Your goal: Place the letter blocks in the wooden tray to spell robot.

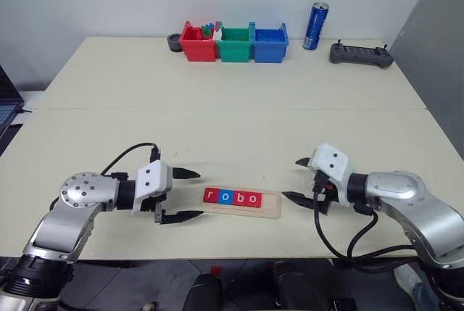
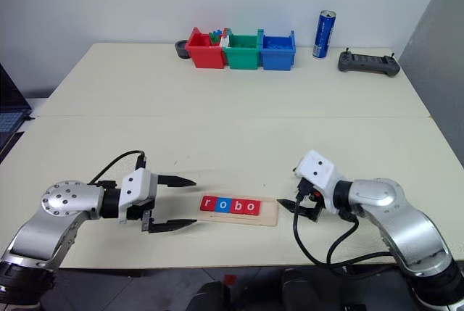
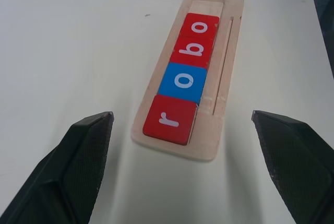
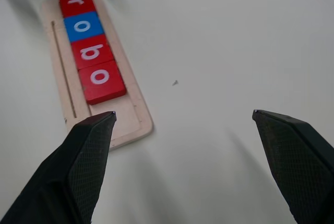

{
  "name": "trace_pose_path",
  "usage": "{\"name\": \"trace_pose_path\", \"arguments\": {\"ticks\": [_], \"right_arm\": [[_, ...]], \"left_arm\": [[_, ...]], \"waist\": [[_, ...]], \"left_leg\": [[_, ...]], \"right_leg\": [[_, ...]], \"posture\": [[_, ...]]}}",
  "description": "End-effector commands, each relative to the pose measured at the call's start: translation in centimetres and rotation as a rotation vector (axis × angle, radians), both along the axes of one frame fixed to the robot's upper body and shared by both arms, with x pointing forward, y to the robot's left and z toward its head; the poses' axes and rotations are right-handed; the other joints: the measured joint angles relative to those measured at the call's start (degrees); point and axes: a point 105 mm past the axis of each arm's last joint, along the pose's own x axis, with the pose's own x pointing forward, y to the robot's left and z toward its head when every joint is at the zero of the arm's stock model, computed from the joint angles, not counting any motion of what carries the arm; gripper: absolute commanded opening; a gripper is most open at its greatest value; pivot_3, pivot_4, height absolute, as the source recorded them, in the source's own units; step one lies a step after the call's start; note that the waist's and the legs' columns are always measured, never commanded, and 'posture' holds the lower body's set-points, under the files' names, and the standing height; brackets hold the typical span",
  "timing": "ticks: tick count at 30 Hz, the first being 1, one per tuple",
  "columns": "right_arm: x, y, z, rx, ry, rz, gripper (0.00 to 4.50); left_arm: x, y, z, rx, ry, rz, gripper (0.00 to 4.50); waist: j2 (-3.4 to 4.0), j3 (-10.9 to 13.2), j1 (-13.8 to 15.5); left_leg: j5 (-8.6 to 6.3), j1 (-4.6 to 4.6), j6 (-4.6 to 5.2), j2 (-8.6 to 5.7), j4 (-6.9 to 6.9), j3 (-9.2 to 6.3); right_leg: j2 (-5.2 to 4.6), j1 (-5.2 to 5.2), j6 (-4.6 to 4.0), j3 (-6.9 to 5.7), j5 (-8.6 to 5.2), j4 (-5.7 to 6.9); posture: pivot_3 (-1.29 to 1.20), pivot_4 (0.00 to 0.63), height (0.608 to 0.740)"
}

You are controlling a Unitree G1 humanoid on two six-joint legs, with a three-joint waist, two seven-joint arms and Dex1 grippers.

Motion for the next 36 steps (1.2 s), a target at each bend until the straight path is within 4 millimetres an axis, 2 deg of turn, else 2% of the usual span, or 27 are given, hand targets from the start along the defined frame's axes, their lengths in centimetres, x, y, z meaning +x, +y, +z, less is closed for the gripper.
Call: {"name": "trace_pose_path", "arguments": {"ticks": [1, 7, 10, 13, 21, 25, 28, 32, 36], "right_arm": [[0.0, -2.5, 1.9, 0.029, -0.044, -0.128, 4.46], [-0.3, -9.3, 0.0, -0.016, -0.022, -0.475, 4.46], [-0.6, -12.1, -1.2, -0.019, -0.051, -0.633, 4.46], [-0.7, -13.9, -2.0, -0.007, -0.097, -0.747, 4.46], [0.1, -18.1, -3.3, 0.068, -0.162, -1.030, 4.46], [0.4, -18.6, -5.1, 0.129, -0.047, -1.098, 4.46], [0.6, -18.1, -5.8, 0.172, 0.022, -1.092, 4.46], [0.6, -17.6, -6.5, 0.185, 0.070, -1.080, 3.59], [0.6, -16.4, -6.5, 0.169, 0.071, -1.033, 2.13]], "left_arm": [[-0.1, -0.8, 0.8, -0.014, -0.021, -0.035, 4.50], [0.1, -1.4, 1.0, -0.010, -0.020, -0.070, 4.50], [0.0, -1.6, 0.9, -0.008, -0.016, -0.083, 4.50], [-0.1, -1.8, 0.9, -0.008, -0.011, -0.093, 4.50], [-0.2, -2.3, 0.7, -0.009, -0.005, -0.102, 4.50], [-0.3, -2.2, 0.6, -0.007, -0.004, -0.101, 4.50], [-0.4, -2.1, 0.6, -0.006, -0.005, -0.098, 4.50], [-0.6, -1.8, 0.6, -0.003, -0.002, -0.094, 4.50], [-0.6, -1.3, 0.6, 0.000, 0.001, -0.086, 4.50]], "waist": [[0.00, 0.0, 0.0], [-0.02, 0.0, 0.2], [-0.02, 0.0, 0.2], [-0.02, 0.0, 0.0], [-0.01, 0.0, -0.1], [0.00, 0.0, -0.1], [0.00, 0.0, -0.2], [0.00, 0.0, -0.2], [-0.02, 0.0, -0.1]], "left_leg": [[0.00, 0.00, 0.00, -0.01, 0.00, 0.01], [0.00, 0.01, 0.00, -0.01, -0.02, 0.00], [0.00, 0.02, 0.00, -0.01, -0.01, 0.04], [0.00, 0.04, 0.00, 0.00, -0.01, 0.08], [0.00, 0.08, 0.00, 0.00, 0.00, 0.12], [0.00, 0.08, 0.00, 0.00, -0.01, 0.12], [0.01, 0.09, 0.00, 0.00, -0.01, 0.12], [0.00, 0.11, 0.00, 0.01, -0.01, 0.11], [0.00, 0.11, 0.00, 0.01, 0.00, 0.11]], "right_leg": [[0.00, 0.00, 0.00, 0.01, 0.00, 0.00], [0.01, 0.01, 0.01, 0.00, -0.01, -0.01], [0.01, 0.01, 0.05, 0.05, -0.03, 0.00], [0.02, 0.02, 0.10, 0.09, -0.06, 0.01], [0.02, 0.03, 0.08, 0.13, -0.05, 0.03], [0.03, 0.03, -0.01, 0.13, 0.00, 0.03], [0.03, 0.03, -0.01, 0.14, 0.01, 0.04], [0.04, 0.05, 0.01, 0.13, -0.01, 0.03], [0.04, 0.06, 0.02, 0.13, -0.01, 0.03]], "posture": [[0.00, 0.150, 0.740], [0.00, 0.150, 0.740], [0.00, 0.150, 0.740], [0.00, 0.150, 0.740], [0.00, 0.150, 0.740], [0.00, 0.150, 0.740], [0.00, 0.150, 0.740], [0.00, 0.150, 0.740], [0.00, 0.150, 0.740]]}}
